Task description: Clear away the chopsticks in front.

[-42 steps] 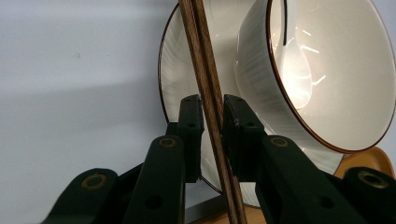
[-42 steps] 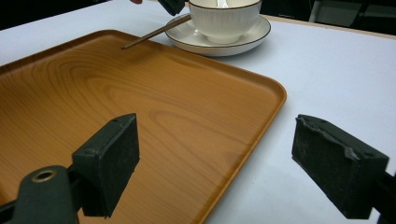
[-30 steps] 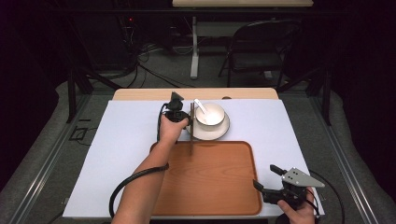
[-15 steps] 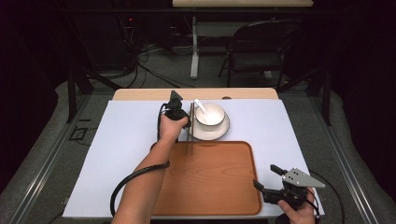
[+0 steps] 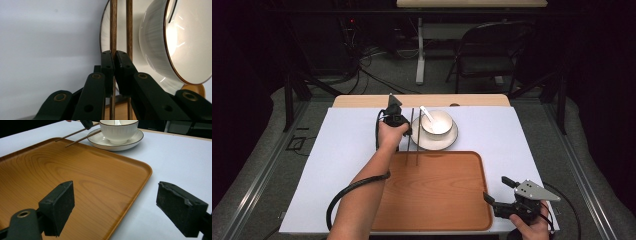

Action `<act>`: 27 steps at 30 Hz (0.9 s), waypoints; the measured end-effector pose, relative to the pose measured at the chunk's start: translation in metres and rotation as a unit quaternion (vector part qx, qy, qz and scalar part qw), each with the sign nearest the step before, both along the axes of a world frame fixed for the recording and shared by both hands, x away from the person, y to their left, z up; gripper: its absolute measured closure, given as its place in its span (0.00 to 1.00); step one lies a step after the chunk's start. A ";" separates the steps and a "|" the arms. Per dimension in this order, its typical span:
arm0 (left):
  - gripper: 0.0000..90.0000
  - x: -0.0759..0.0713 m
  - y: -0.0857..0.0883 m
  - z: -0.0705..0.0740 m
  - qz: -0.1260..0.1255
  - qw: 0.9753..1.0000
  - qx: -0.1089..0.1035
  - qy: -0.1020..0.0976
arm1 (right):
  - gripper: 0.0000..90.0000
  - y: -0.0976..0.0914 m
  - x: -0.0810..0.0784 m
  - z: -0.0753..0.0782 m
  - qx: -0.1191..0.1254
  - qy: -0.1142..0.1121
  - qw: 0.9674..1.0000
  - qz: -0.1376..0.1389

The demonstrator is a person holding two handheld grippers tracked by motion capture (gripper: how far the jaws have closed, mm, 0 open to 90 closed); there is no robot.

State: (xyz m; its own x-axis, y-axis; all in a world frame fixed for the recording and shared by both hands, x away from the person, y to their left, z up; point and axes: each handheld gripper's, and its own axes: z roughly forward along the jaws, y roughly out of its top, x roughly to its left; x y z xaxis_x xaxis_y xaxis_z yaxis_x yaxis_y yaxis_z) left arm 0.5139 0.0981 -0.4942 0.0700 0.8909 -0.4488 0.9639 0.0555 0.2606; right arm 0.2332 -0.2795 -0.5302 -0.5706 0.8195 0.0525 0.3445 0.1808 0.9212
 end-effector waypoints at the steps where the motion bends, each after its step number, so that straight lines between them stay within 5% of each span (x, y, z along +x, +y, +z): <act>1: 0.94 -0.003 0.004 0.002 -0.001 1.000 -0.002 -0.001 | 0.16 0.000 0.000 0.000 0.000 0.000 1.000 0.000; 11: 0.94 -0.068 0.049 0.019 -0.019 0.999 -0.045 -0.019 | 0.16 0.000 0.000 0.000 0.002 0.002 1.000 0.001; 19: 0.94 -0.125 0.076 0.020 -0.041 0.997 -0.057 -0.028 | 0.16 0.002 0.000 0.000 0.000 0.002 1.000 0.000; 27: 0.94 -0.163 0.100 0.010 -0.018 0.997 -0.068 -0.031 | 0.16 0.002 0.000 0.000 0.000 0.002 1.000 -0.001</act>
